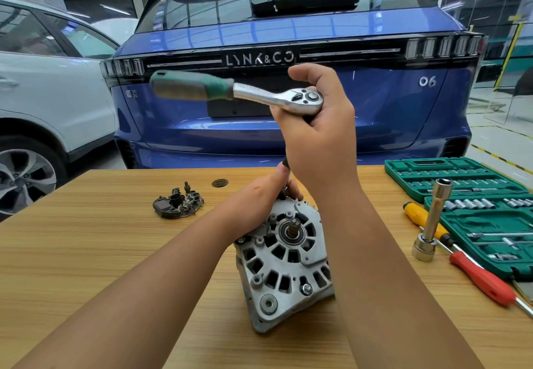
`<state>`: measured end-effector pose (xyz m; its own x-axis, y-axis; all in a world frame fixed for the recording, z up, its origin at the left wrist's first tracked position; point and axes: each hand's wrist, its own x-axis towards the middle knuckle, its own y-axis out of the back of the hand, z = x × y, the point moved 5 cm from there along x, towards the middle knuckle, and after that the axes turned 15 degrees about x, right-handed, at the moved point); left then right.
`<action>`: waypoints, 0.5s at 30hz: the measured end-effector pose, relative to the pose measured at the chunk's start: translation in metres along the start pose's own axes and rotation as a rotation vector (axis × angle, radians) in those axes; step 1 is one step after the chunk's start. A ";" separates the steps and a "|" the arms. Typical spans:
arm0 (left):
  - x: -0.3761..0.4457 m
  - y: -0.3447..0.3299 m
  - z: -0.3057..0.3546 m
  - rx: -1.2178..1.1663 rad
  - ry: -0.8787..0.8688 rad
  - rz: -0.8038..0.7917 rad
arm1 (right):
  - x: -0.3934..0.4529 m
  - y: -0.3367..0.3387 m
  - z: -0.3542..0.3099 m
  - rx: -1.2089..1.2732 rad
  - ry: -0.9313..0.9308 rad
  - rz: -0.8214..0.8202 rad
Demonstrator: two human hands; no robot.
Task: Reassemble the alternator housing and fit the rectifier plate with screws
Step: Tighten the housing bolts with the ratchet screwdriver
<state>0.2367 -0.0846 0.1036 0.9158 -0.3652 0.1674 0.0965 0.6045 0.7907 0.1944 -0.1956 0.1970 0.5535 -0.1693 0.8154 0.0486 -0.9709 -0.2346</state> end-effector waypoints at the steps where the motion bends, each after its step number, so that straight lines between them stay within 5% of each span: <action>1: -0.002 0.000 0.002 0.005 -0.002 -0.016 | -0.001 -0.002 0.001 0.015 -0.012 0.005; 9: -0.001 0.000 0.003 0.068 -0.071 -0.011 | -0.004 -0.006 0.000 0.012 -0.029 0.091; 15: 0.000 0.000 0.003 0.115 -0.065 -0.001 | -0.004 -0.009 0.000 0.077 -0.182 -0.031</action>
<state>0.2353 -0.0865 0.1049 0.8880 -0.4133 0.2018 0.0486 0.5207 0.8523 0.1913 -0.1864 0.1955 0.6917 -0.0995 0.7153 0.1271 -0.9582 -0.2562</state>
